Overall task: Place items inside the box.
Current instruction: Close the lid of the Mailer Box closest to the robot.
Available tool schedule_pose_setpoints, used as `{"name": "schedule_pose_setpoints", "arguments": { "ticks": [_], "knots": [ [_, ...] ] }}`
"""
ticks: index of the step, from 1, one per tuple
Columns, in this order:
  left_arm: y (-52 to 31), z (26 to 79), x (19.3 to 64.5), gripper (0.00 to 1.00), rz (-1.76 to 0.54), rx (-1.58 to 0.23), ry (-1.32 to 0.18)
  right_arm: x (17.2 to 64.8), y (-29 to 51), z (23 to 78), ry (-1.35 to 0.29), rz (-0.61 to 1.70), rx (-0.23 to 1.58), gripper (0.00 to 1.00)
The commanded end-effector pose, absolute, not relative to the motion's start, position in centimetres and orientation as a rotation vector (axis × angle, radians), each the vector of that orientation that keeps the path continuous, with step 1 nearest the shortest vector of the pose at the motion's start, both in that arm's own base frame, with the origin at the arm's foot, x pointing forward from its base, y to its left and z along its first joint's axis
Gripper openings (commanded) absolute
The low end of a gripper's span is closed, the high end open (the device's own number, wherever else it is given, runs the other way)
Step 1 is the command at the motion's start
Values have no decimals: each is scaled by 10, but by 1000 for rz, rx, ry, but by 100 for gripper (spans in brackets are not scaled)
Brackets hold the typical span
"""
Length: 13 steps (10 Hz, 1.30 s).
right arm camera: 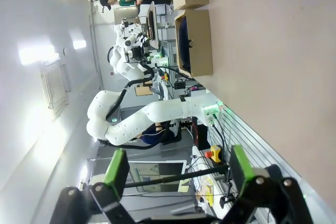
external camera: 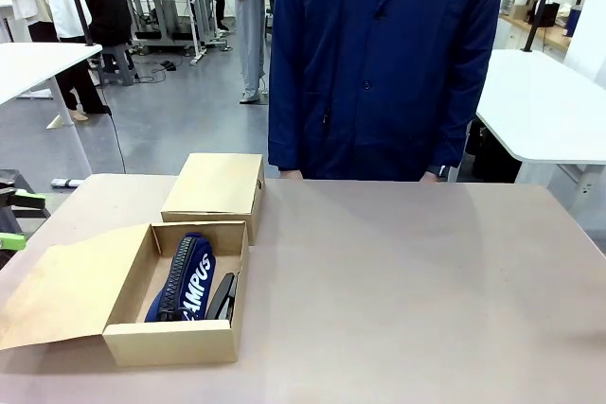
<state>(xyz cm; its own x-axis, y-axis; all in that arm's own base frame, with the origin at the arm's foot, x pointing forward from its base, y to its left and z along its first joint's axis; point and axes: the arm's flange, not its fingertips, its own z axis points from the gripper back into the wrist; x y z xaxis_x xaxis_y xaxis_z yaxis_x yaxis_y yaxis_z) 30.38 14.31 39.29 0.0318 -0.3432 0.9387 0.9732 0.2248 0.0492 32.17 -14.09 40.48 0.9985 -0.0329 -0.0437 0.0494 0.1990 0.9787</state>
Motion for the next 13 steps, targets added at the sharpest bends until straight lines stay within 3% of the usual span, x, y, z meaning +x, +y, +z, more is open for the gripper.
{"name": "schedule_pose_setpoints", "arguments": {
  "ticks": [1,3,4,8,13],
  "knots": [
    [123,416,296,100,-1161,-907,-1015,319,-142,408,25,-67,1364,100],
    [131,402,302,100,-1184,-850,-1039,319,-142,408,25,-67,1364,100],
    [138,384,309,100,-1207,-790,-973,319,-142,408,25,-67,1364,100],
    [216,328,297,100,-1161,-775,-983,319,-142,408,25,-67,1364,100],
    [246,266,294,100,-1225,-617,-801,319,-142,408,25,-67,1364,100]
  ]
}}
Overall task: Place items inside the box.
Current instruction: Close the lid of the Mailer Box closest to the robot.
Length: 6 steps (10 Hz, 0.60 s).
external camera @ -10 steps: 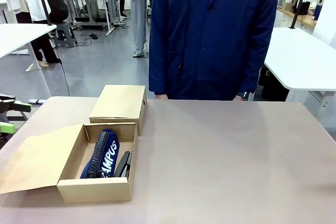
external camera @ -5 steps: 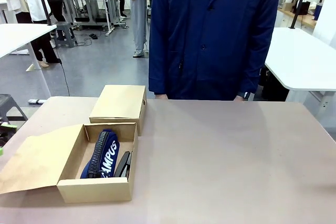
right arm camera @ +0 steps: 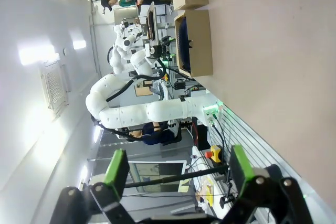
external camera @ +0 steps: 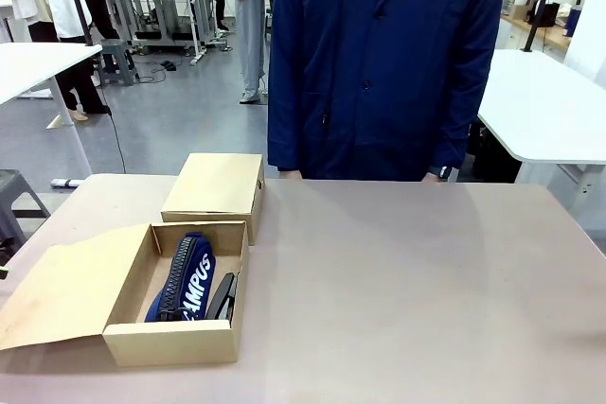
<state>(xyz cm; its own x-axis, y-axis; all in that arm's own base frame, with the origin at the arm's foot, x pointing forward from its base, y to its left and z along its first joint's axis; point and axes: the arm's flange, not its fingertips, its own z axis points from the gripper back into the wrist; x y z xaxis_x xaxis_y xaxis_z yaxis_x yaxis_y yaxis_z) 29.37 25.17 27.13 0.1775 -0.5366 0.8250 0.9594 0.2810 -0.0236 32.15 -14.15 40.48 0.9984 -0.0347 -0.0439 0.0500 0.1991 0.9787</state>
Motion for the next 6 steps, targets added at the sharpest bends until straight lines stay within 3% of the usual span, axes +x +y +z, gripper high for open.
{"name": "schedule_pose_setpoints", "arguments": {
  "ticks": [1,3,6],
  "knots": [
    [245,256,295,100,-1254,-642,-765,319,-142,408,25,-67,1364,100],
    [242,242,300,100,-1274,-603,-702,319,-142,408,25,-67,1364,100],
    [218,240,305,100,-1346,-685,-768,319,-142,408,25,-67,1364,100]
  ]
}}
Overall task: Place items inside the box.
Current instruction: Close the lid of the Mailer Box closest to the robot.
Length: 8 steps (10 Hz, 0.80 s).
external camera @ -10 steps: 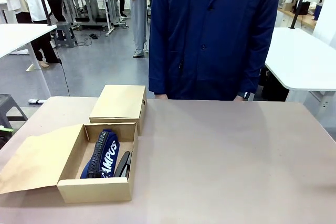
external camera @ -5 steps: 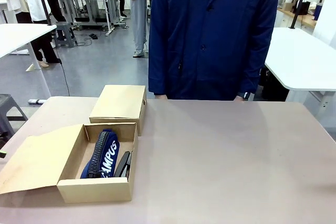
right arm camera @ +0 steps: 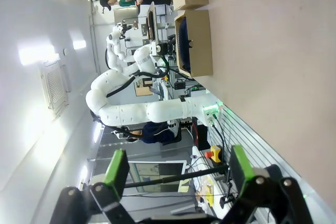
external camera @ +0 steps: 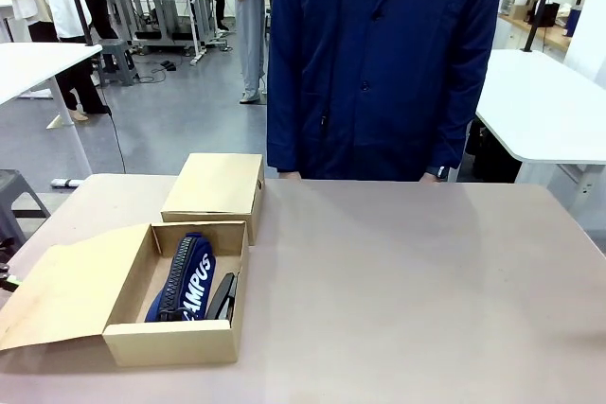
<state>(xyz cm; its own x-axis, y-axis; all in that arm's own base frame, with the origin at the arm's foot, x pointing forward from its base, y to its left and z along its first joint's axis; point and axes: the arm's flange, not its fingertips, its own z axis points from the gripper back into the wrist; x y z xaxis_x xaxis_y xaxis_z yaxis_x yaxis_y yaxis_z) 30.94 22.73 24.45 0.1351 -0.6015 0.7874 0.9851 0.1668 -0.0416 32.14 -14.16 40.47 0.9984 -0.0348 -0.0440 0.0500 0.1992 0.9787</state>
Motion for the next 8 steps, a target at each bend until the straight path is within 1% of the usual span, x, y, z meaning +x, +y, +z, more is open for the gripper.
{"name": "schedule_pose_setpoints", "arguments": {
  "ticks": [1,3,5,8],
  "knots": [
    [203,235,307,100,-1386,-708,-771,319,-142,408,25,-67,1364,100],
    [176,226,311,100,-1441,-774,-749,319,-142,408,25,-67,1364,100],
    [163,228,312,100,-1449,-853,-813,319,-142,408,25,-67,1364,100],
    [165,242,312,100,-1372,-915,-970,319,-142,408,25,-67,1364,100]
  ]
}}
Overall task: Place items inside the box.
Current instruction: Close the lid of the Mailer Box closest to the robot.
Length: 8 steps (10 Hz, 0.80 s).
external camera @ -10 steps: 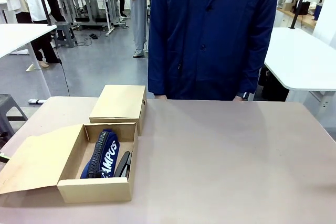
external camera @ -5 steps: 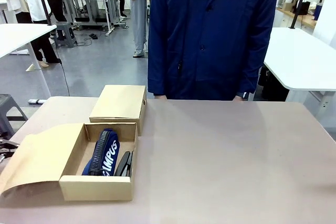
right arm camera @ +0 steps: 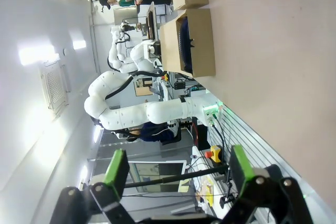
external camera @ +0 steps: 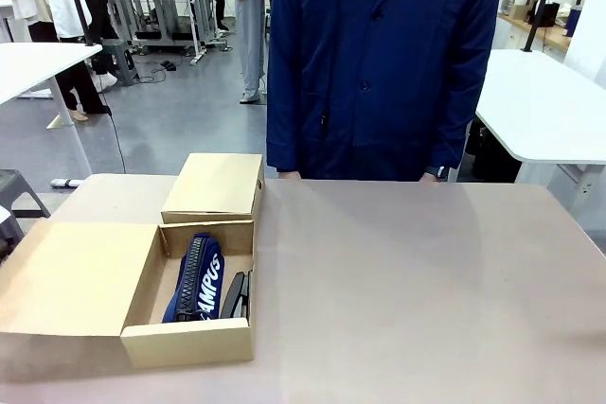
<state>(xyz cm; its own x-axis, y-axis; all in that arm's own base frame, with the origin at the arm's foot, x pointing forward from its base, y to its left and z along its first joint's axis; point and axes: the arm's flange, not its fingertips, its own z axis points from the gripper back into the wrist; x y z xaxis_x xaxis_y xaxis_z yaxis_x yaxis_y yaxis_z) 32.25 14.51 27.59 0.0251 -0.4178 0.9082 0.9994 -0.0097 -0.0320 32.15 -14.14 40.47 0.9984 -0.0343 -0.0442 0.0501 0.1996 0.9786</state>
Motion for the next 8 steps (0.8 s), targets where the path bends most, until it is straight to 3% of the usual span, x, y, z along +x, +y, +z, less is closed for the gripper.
{"name": "schedule_pose_setpoints", "arguments": {
  "ticks": [1,4,8],
  "knots": [
    [160,253,309,100,-1335,-919,-1039,319,-142,408,25,-67,1364,100],
    [111,306,297,100,-1283,-926,-1213,319,-142,408,25,-67,1364,100],
    [14,348,306,100,-1287,-1008,-1271,319,-142,408,25,-67,1364,100]
  ]
}}
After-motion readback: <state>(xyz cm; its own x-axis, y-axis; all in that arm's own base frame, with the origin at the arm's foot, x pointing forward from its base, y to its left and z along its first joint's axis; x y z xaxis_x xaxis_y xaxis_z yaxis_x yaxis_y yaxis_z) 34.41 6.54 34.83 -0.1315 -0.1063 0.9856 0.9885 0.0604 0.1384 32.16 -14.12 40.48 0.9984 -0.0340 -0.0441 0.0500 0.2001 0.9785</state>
